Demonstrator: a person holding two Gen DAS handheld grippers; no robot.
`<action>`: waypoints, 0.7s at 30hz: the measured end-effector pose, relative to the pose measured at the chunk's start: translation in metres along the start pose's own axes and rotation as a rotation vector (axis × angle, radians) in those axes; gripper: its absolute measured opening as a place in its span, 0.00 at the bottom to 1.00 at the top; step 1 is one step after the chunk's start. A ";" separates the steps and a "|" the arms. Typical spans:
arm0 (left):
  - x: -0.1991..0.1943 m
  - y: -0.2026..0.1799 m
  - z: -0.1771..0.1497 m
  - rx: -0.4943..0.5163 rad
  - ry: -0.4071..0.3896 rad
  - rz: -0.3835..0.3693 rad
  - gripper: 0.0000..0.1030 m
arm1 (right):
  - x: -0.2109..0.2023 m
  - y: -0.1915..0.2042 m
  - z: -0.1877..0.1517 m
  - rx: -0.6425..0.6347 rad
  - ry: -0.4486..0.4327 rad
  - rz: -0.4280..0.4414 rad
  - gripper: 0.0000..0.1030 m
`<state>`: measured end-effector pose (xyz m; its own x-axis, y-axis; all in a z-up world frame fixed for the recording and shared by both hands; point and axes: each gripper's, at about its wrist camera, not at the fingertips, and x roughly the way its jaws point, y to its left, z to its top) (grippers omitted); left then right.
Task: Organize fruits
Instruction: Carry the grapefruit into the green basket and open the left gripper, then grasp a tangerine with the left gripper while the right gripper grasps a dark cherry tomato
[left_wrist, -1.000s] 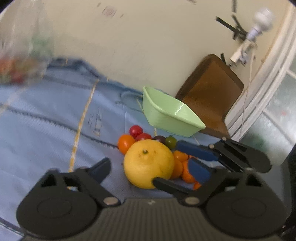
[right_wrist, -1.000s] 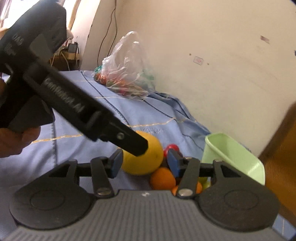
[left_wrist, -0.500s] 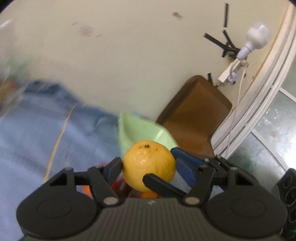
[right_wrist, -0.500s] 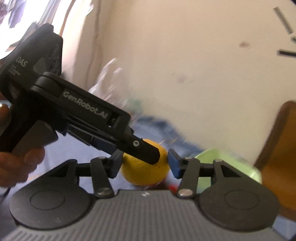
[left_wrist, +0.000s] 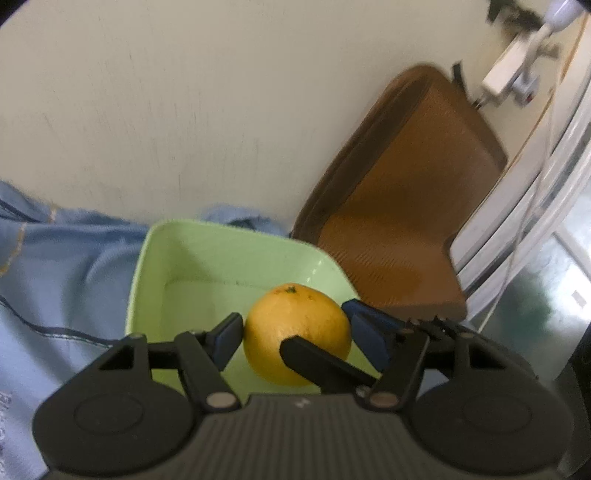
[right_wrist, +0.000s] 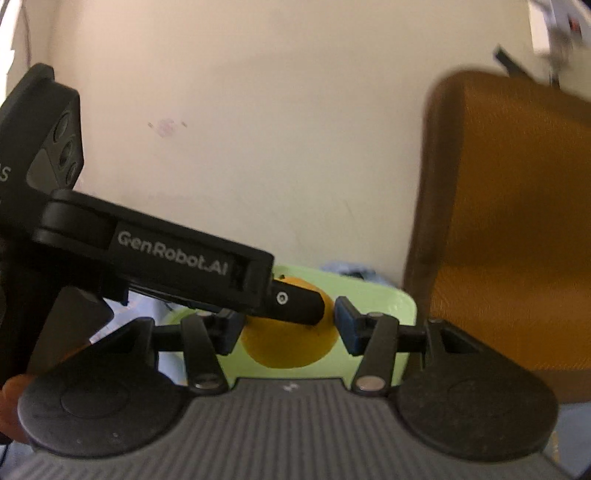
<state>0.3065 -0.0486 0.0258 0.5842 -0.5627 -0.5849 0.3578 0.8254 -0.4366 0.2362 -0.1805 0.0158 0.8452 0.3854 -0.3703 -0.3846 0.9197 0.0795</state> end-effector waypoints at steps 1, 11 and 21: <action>0.003 0.000 -0.001 0.000 0.011 0.003 0.67 | 0.003 -0.002 -0.001 0.015 0.006 0.003 0.54; -0.091 -0.004 -0.019 0.043 -0.137 -0.047 0.82 | -0.048 0.013 -0.005 0.046 -0.101 0.003 0.68; -0.181 0.055 -0.088 -0.057 -0.191 0.077 0.77 | -0.093 0.045 -0.045 0.134 -0.010 0.130 0.32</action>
<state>0.1564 0.0951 0.0478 0.7378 -0.4744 -0.4802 0.2680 0.8588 -0.4367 0.1235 -0.1779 0.0119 0.7954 0.5016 -0.3400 -0.4382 0.8637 0.2490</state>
